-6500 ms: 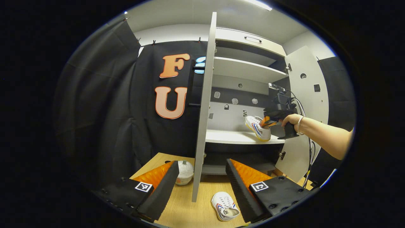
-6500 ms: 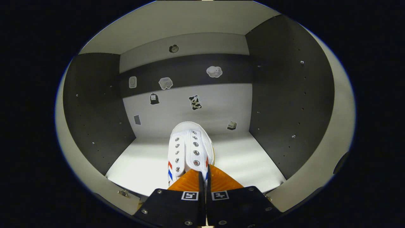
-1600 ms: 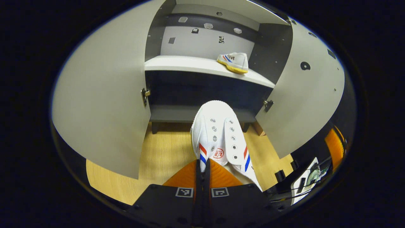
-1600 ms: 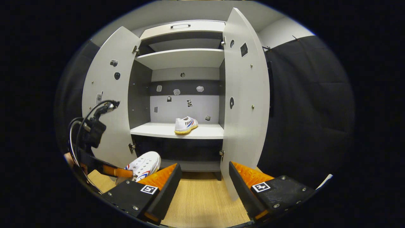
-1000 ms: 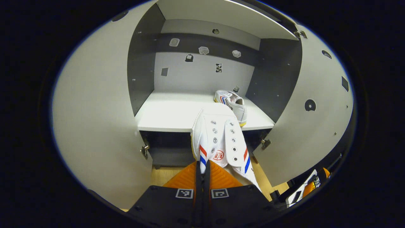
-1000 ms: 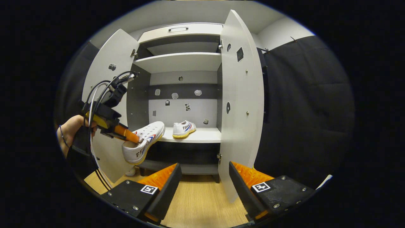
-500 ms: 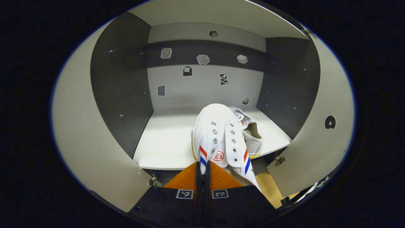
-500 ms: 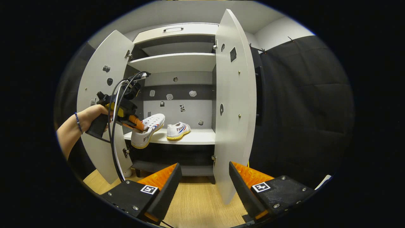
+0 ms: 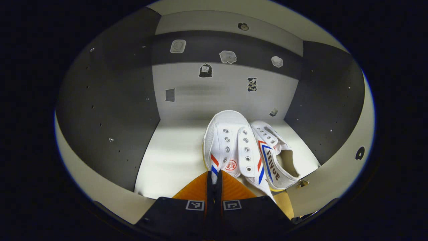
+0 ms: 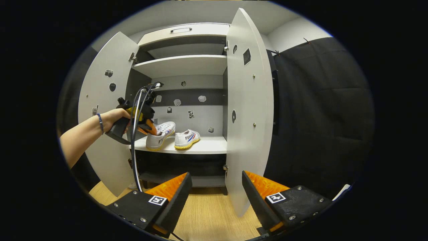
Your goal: Grab one shoe with the right hand and put it into the shoe cabinet, grab the other shoe with the left hand and put it into the shoe cabinet; then close the right door with the right hand and the left door with the left hand.
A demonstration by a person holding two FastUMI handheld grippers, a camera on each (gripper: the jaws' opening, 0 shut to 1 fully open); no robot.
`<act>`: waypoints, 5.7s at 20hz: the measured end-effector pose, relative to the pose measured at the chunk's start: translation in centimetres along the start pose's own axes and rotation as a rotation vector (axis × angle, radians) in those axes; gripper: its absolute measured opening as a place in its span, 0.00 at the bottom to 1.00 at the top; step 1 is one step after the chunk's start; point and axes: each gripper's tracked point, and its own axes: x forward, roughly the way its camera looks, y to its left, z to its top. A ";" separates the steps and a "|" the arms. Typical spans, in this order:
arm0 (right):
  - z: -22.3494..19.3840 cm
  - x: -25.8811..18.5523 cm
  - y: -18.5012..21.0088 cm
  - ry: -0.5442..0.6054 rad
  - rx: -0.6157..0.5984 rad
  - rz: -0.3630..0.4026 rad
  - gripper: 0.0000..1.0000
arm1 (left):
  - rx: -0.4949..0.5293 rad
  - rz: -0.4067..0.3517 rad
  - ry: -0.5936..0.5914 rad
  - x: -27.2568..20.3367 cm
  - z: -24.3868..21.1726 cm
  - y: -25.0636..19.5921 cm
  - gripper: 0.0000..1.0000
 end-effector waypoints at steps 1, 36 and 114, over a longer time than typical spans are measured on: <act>0.0 0.0 -0.1 0.000 -0.003 -0.002 0.92 | 0.012 0.003 0.006 0.7 0.0 -0.1 0.06; 2.7 -2.2 0.1 -0.049 -0.008 0.101 0.92 | 0.062 0.028 -0.611 -30.5 -1.5 -2.4 0.98; 0.1 14.2 3.9 0.045 0.185 0.207 0.92 | 0.013 0.193 -0.661 -40.0 -9.5 15.4 0.95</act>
